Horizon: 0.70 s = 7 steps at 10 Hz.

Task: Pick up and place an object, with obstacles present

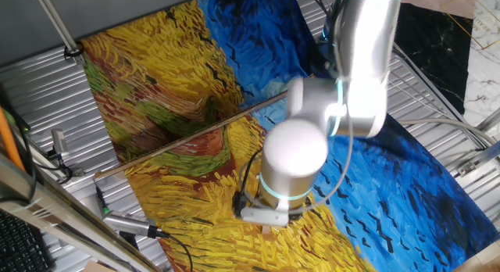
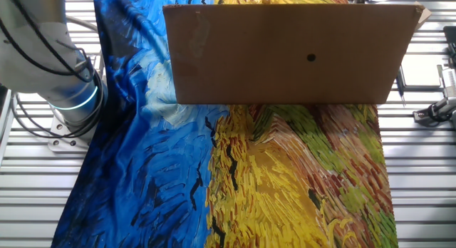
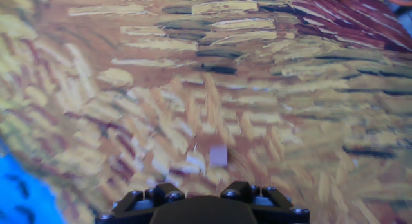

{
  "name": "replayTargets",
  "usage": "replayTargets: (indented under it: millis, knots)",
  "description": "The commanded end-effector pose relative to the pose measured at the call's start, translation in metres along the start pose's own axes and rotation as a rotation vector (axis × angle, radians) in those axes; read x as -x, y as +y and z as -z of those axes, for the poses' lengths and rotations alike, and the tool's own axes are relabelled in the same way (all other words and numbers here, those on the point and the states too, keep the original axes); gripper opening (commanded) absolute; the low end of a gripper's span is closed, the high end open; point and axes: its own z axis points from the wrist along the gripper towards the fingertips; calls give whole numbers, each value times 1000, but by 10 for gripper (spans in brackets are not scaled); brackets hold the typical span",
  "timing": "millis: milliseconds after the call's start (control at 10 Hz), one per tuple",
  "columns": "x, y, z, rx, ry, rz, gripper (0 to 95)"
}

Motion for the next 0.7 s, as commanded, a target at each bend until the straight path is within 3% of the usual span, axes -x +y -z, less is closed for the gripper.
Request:
replayTargets:
  millis: [100,200,400,500,700]
  knots:
    - [-4,7,27,15,20,-15,380]
    - [-5,7,30,17,21,-15,380]
    - [-7,9,54,37,34,-21,380]
    - [-7,9,66,40,43,-24,190]
    - [-7,9,81,45,47,-33,190]
